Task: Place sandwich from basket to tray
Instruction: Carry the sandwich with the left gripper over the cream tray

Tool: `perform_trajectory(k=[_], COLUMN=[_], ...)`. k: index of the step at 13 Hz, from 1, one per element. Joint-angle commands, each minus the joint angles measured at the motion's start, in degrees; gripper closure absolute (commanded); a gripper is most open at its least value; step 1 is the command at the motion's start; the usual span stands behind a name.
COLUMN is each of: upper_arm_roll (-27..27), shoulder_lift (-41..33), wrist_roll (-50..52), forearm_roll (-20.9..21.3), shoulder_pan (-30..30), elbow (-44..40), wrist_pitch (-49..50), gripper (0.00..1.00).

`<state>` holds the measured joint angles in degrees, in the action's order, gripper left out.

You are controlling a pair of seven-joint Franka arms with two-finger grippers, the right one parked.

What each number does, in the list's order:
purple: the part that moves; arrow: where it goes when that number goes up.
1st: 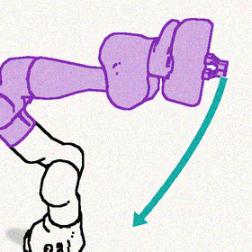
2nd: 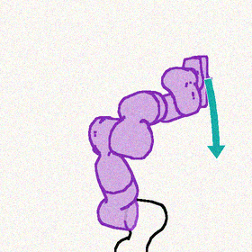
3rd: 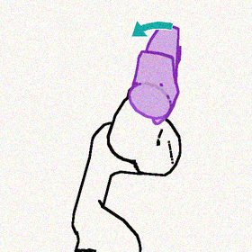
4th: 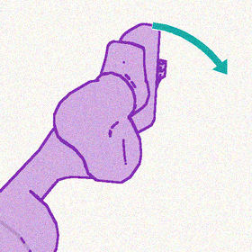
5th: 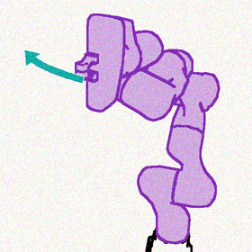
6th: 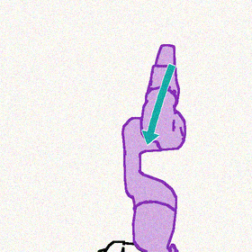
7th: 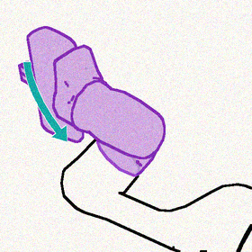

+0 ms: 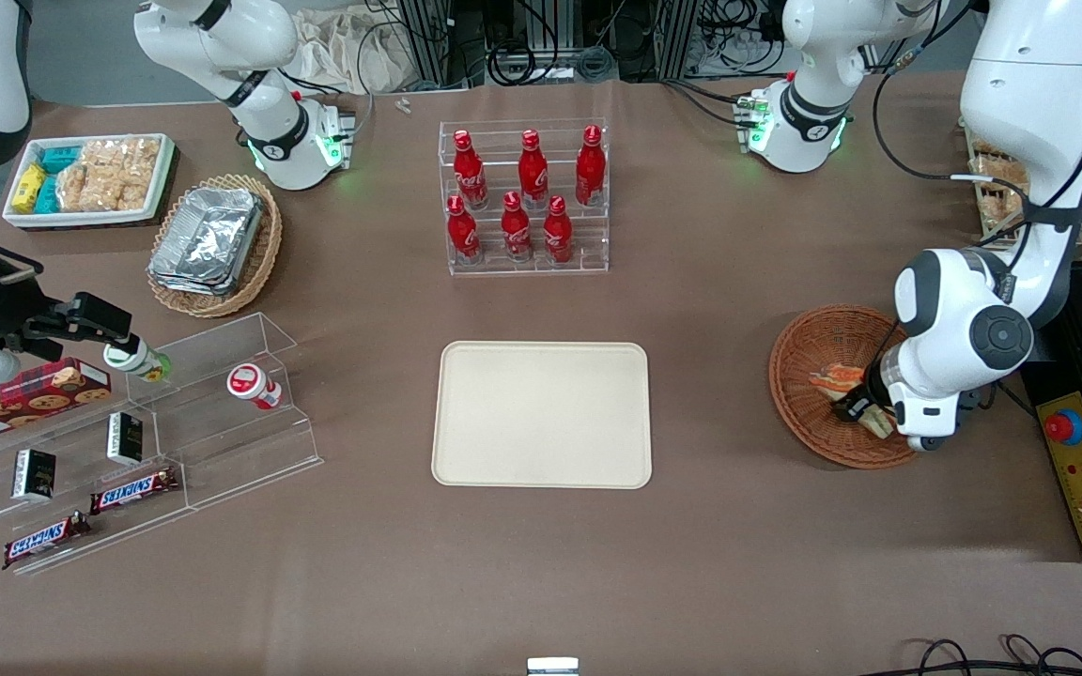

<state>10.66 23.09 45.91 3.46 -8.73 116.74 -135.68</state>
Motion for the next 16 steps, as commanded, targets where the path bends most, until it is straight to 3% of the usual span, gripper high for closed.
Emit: perform_trajectory(k=[1, 5, 8, 10, 12, 16], upper_arm_roll=[0.32, 0.76, 1.29, 1.47, 4.78, 16.11], shoulder_lift=[-1.2, -5.15, -6.82, -7.53, -7.18, -3.51], wrist_roll=[2.35, 2.09, 0.16, -6.49, -10.82, -11.01], forearm_roll=[1.37, 1.81, 3.39, 3.13, 3.13, 2.43], shoulder_pan=[-0.32, 0.2, 1.95, 2.23, 2.31, 2.31], elbow=[0.34, -4.82, -15.97, -24.75, -33.55, -39.2], wrist_pitch=[-1.25, 8.11, 23.39, 33.51, 40.99, 42.26], gripper=[1.0, 1.0, 1.0, 1.0, 1.0, 1.0])
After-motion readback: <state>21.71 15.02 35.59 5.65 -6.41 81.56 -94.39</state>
